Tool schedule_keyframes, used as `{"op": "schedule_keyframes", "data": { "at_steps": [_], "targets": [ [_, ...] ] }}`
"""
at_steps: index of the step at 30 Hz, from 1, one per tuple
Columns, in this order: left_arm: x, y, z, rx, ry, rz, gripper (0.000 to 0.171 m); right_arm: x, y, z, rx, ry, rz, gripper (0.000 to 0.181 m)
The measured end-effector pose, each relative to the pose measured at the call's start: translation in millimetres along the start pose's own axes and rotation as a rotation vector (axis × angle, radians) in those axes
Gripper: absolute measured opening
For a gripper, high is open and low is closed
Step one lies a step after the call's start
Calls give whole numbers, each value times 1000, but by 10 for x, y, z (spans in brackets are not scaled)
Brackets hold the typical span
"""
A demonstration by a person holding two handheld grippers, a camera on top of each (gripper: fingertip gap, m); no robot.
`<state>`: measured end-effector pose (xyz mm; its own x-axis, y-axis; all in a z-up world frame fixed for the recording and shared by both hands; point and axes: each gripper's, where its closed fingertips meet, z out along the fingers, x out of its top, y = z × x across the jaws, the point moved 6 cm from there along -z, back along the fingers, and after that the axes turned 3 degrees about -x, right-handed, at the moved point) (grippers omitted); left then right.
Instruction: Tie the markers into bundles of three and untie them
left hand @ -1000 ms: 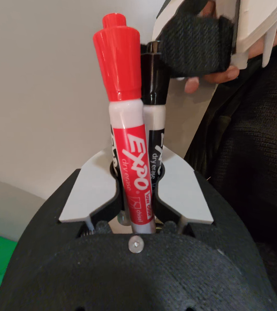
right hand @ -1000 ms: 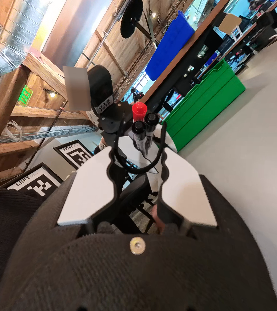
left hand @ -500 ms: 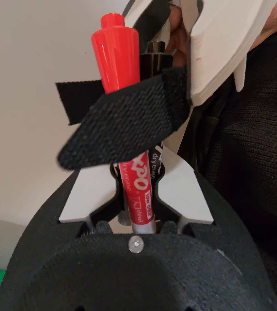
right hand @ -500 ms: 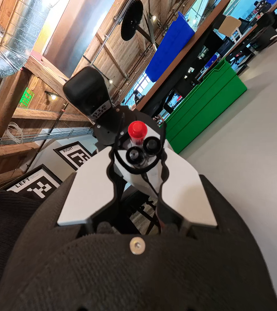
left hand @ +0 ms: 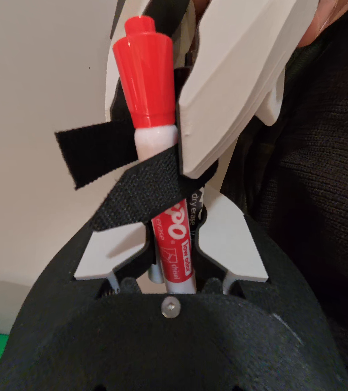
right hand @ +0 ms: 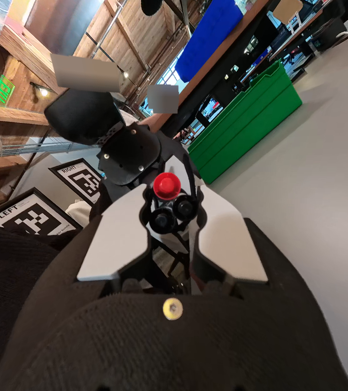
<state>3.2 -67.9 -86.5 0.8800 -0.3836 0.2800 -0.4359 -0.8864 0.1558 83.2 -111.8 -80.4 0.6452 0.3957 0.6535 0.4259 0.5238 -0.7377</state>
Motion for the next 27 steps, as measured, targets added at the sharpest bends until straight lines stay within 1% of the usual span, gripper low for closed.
{"op": "schedule_keyframes", "data": {
  "at_steps": [8, 15, 21, 27],
  "targets": [
    [5, 19, 93, 23, -74, 7, 44, -21, 40, -51, -60, -169, -76, 41],
    [25, 28, 128, 28, -85, 18, 44, 2, 3, -88, -62, -190, -127, 37],
    [26, 29, 136, 40, -95, 28, 43, 56, -27, -106, -27, -161, -101, 43],
    [45, 58, 188, 37, -122, 36, 43, 26, -4, -123, -64, -238, -147, 34]
  ]
}}
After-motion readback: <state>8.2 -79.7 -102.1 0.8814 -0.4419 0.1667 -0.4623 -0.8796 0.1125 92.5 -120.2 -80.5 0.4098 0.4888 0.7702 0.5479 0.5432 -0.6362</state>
